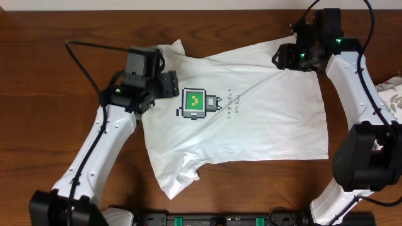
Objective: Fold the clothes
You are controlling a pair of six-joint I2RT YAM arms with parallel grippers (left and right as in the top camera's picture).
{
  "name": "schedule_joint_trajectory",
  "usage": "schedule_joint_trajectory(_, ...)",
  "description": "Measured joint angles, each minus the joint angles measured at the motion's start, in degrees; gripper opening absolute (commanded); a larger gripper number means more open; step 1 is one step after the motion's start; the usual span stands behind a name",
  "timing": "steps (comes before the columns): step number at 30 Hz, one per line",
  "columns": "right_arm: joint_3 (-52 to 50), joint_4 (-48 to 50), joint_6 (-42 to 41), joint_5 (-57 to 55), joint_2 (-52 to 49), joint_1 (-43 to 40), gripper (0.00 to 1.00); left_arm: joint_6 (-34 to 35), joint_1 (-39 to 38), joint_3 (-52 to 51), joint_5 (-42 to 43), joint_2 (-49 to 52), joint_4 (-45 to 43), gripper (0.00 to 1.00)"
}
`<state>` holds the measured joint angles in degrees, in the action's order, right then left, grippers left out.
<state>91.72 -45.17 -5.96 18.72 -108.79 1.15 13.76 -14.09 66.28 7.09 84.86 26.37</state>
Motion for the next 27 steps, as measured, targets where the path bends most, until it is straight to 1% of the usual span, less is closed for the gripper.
schedule_joint_trajectory(4, 0.0, 3.6, 0.1, 0.2, 0.0, 1.1, 0.56, -0.3, 0.0, 0.1, 0.0, 4.5, -9.5, 0.73)
schedule_joint_trajectory(8, -0.1, 7.8, -1.6, 0.3, -0.2, 2.6, 0.59, -0.2, 0.0, 0.1, 0.7, 11.0, -18.5, 0.76)
schedule_joint_trajectory(11, -0.1, 8.4, -2.9, 0.4, -0.7, 3.8, 0.61, 0.6, 0.0, 0.0, 1.8, 15.2, -24.0, 0.77)
schedule_joint_trajectory(14, -0.1, 8.4, -3.4, 0.5, -1.6, 5.2, 0.60, 1.3, 0.5, 0.0, 2.4, 19.3, -29.6, 0.77)
schedule_joint_trajectory(20, -0.1, 7.6, -3.7, 0.7, -3.6, 7.6, 0.57, 1.7, 4.6, 0.0, 2.9, 22.8, -35.1, 0.77)
schedule_joint_trajectory(27, -0.6, 7.0, -3.7, 0.7, -6.3, 8.7, 0.56, 4.6, 9.2, 0.0, 4.6, 25.7, -39.1, 0.77)
